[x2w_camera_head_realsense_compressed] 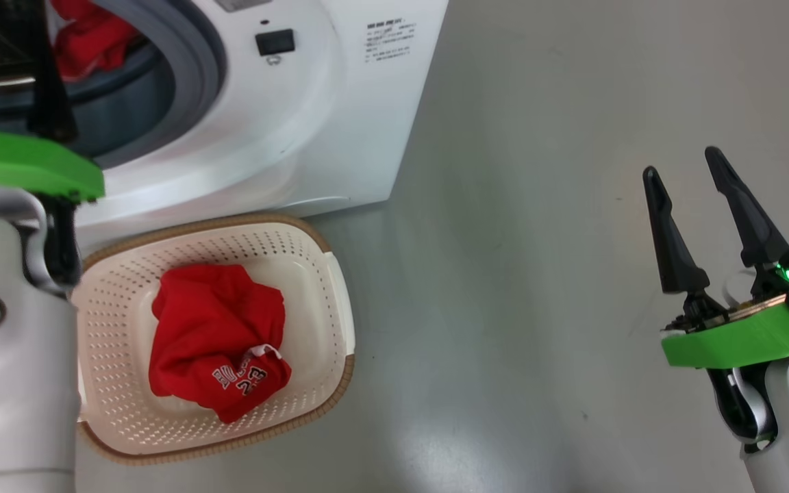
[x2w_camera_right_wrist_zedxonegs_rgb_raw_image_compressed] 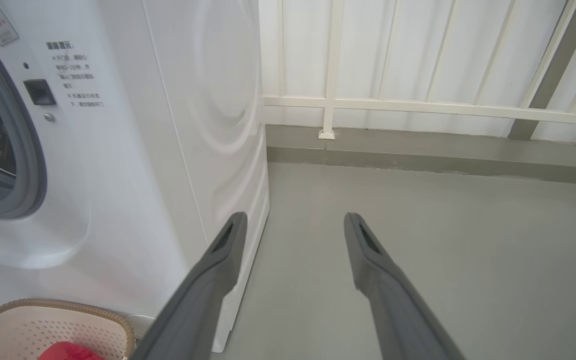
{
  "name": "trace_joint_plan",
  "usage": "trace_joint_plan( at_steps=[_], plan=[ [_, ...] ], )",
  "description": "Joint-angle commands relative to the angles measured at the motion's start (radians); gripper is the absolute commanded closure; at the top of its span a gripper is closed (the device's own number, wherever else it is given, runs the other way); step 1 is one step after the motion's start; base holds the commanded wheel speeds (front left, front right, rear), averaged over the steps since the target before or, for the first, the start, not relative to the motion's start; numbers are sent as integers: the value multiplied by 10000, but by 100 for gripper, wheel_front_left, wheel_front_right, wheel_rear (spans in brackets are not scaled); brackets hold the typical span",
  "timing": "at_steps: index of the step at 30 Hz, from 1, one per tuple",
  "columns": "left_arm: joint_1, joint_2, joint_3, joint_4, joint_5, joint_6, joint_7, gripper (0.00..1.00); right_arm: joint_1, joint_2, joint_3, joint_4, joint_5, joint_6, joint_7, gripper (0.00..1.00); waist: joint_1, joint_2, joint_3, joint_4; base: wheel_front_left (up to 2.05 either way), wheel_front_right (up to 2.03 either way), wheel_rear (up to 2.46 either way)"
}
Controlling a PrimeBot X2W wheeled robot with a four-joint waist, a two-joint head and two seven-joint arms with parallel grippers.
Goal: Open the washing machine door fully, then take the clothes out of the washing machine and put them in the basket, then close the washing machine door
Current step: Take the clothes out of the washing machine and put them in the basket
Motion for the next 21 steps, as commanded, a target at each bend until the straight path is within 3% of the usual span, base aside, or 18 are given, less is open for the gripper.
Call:
trace_joint_plan(
  at_steps=[1, 10, 21],
  plan=[
    [-183, 473, 262, -112, -34, -55, -119, 0, -128, -137, 204, -280, 104, 65, -65, 0, 0, 0, 162, -113, 0, 0, 0],
    [-1697, 582, 382, 1978, -578, -221, 580, 0, -447, -74, 595, -141, 510, 65, -65, 0, 0, 0, 435, -401, 0, 0, 0],
    [-2805, 1184, 97, 3822, -390, 375, 2013, 0, -619, -10, 1220, -148, 1184, 65, -65, 0, 0, 0, 600, -911, 0, 0, 0]
  ],
)
